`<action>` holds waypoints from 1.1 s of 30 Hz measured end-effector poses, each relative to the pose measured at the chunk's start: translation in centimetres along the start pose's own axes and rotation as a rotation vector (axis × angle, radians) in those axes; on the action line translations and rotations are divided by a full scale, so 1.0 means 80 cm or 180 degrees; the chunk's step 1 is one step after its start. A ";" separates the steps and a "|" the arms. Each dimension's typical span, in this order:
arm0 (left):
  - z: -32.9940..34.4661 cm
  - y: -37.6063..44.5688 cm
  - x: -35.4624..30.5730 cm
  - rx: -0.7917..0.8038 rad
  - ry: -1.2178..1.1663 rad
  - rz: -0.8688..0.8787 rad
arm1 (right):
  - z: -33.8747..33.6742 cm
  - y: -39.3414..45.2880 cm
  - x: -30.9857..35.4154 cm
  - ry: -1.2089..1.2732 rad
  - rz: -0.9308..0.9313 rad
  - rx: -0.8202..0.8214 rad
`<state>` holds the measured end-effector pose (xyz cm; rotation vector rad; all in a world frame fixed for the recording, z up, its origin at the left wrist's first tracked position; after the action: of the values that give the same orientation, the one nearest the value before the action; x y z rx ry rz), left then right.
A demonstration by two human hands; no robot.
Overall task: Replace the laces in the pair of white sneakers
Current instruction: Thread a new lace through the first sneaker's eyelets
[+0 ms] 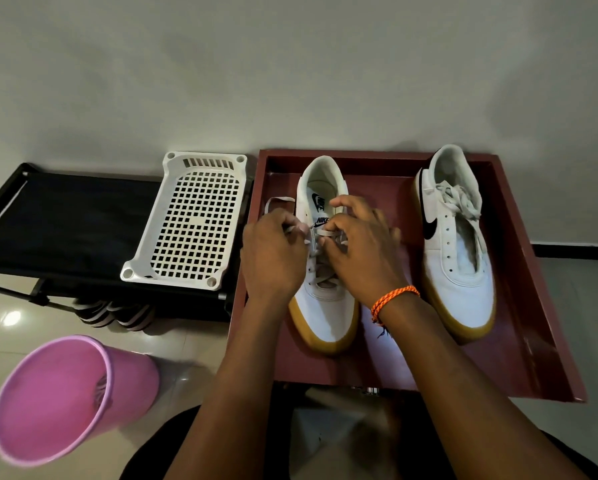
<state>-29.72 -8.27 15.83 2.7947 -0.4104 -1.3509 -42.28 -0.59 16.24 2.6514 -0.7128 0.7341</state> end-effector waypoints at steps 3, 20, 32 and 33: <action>-0.008 0.007 -0.004 0.0043 -0.0979 -0.0425 | -0.002 -0.001 -0.001 -0.0024 0.0006 0.0002; -0.013 0.008 0.005 0.0303 0.0104 0.0135 | -0.005 -0.001 -0.001 0.0197 0.0072 0.0026; -0.033 0.011 -0.025 0.0361 -0.2622 -0.1063 | -0.008 -0.002 0.000 0.0120 0.0067 0.0088; -0.036 0.011 -0.028 0.0365 -0.2907 -0.1142 | -0.009 -0.002 0.000 0.0122 0.0069 0.0088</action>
<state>-29.04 -8.89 19.45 2.2006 0.0435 -2.7159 -42.49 -0.17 16.82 2.6506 -0.7276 0.8040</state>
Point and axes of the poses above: each hand's wrist, its own y-axis towards the middle knuckle, its own z-axis out of the palm, x = y × z, the point moved 1 cm from there along y, towards the middle knuckle, and after that the axes turned 6 degrees about -x, right-handed, at the moved point
